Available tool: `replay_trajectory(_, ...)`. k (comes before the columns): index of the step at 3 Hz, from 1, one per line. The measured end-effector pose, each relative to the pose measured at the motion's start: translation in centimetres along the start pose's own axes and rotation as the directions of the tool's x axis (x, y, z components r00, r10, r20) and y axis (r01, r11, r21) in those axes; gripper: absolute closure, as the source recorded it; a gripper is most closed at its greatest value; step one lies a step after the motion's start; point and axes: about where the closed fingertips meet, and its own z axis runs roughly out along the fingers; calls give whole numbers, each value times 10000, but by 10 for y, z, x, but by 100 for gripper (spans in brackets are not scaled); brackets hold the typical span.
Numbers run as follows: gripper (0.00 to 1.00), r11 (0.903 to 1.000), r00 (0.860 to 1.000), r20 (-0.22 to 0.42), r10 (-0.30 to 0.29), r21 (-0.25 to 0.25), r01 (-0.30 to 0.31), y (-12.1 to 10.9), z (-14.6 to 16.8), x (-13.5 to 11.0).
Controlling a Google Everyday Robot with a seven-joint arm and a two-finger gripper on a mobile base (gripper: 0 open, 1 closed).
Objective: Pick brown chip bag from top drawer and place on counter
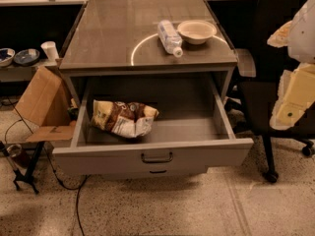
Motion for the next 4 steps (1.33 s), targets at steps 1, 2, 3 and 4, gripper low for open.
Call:
replay_trajectory(1, 0, 10000, 10000, 2, 1, 1, -1, 0, 0, 0)
replay_trajectory(2, 0, 9990, 9956, 846, 415, 124, -427, -3, 14, -43)
replay_trajectory(3, 0, 9954, 9739, 2066, 943, -12, -961, -3, 36, -109)
replay_trajectory(4, 0, 9902, 9484, 2849, 1391, -504, -1301, -1, 70, -182)
